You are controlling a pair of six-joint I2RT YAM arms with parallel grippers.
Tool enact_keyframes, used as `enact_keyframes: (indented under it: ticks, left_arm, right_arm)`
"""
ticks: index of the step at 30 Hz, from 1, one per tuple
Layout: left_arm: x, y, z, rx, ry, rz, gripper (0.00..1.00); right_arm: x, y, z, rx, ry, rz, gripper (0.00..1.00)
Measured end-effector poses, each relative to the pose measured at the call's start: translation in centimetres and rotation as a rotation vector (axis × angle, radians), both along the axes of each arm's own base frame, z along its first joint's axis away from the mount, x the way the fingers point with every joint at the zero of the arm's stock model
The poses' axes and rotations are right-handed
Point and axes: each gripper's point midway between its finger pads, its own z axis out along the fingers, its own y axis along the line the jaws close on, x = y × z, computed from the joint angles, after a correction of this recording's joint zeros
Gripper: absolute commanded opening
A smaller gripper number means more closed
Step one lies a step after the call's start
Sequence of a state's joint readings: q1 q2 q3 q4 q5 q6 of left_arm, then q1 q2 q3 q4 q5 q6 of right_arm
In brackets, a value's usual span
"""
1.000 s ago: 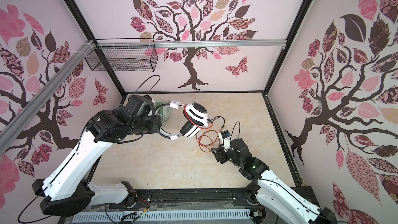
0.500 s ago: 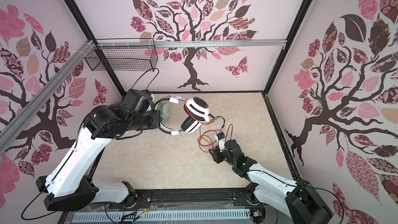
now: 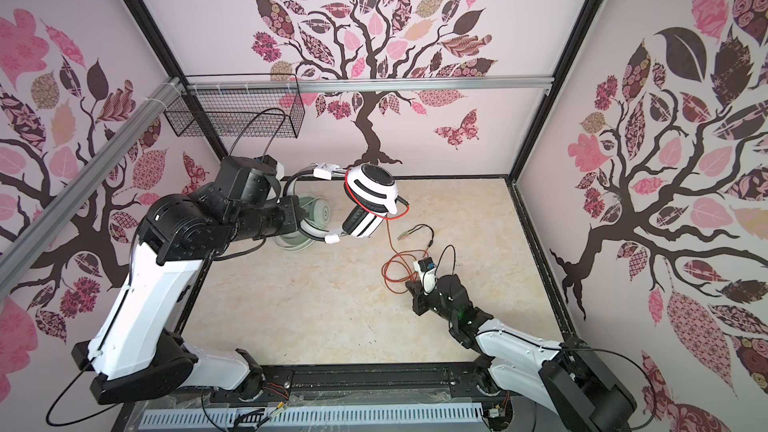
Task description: Wrap the headphones
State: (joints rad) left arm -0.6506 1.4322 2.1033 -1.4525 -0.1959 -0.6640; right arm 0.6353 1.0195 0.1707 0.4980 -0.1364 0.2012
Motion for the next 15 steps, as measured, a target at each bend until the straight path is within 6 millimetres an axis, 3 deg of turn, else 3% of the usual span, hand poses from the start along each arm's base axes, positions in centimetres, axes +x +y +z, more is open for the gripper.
enact_keyframes:
  ticks: [8,13,15]
  left_arm:
    - [4.5,0.4,-3.8,0.077,0.04,0.116,0.0]
    - [6.6,-0.9,-6.5,0.098,0.068,0.135,0.0]
    - [7.2,-0.9,-7.9,0.122,0.08,0.153,0.0]
  right_arm:
    - [-7.6,6.6,1.9,-0.106,0.074,0.218,0.0]
    - [-11.9,9.2,2.0,-0.274,0.106,0.296,0.0]
    - [-13.6,10.3,2.9,-0.339,0.091,0.325,0.0]
